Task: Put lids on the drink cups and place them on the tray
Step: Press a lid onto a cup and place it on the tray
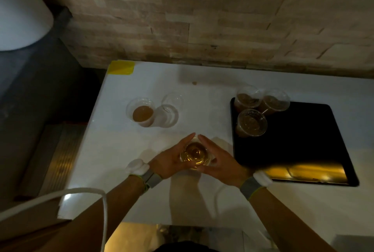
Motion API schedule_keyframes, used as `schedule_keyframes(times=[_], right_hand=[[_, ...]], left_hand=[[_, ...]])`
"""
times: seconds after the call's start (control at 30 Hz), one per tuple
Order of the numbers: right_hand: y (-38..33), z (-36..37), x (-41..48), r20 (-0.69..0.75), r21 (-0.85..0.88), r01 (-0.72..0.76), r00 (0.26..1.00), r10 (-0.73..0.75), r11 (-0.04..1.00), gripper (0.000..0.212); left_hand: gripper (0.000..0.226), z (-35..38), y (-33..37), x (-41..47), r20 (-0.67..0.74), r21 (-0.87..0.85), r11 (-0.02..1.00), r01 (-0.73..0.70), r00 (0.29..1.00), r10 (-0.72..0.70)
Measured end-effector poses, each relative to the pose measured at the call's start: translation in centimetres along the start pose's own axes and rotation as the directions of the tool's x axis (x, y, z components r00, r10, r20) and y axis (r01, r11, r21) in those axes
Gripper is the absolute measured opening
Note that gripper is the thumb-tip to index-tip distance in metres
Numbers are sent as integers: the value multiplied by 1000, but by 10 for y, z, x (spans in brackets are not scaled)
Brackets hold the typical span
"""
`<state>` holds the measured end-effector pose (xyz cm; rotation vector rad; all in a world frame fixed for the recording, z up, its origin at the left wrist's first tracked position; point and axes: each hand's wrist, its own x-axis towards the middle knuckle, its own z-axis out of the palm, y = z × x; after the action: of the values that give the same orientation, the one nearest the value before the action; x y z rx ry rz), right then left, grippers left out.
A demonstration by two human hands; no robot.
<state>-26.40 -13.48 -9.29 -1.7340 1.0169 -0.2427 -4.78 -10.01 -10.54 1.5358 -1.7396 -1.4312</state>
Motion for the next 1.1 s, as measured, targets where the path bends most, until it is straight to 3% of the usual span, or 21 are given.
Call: schedule_keyframes(times=[0.13, 0.3, 0.43, 0.7, 0.83, 0.97, 1.1], right_hand=[[7, 12, -4, -36, 156, -50, 998, 56, 986, 88], [12, 26, -9, -101, 192, -54, 992, 75, 980, 86], [16, 36, -12, -109, 412, -46, 989, 100, 910, 86], [20, 45, -17, -206, 528, -33, 964, 165, 849, 72], [20, 46, -24, -273, 552, -10, 943, 192, 834, 67], [25, 23, -43, -316, 510, 15, 933, 172, 860, 42], [36, -1, -65, -377, 539, 35, 903, 204, 841, 39]], left_hand=[[75, 14, -6, -11, -84, -219, 975, 38, 995, -58], [48, 34, 0, -17, -167, -545, 834, 83, 964, -205], [49, 38, 11, -13, -203, -573, 808, 137, 932, -301], [44, 49, 18, -20, -157, -790, 590, 164, 877, -455], [29, 52, 26, -16, -168, -803, 576, 150, 871, -461], [33, 64, 38, -9, -145, -752, 634, 181, 893, -427], [40, 84, 57, 5, -67, -738, 639, 215, 920, -387]])
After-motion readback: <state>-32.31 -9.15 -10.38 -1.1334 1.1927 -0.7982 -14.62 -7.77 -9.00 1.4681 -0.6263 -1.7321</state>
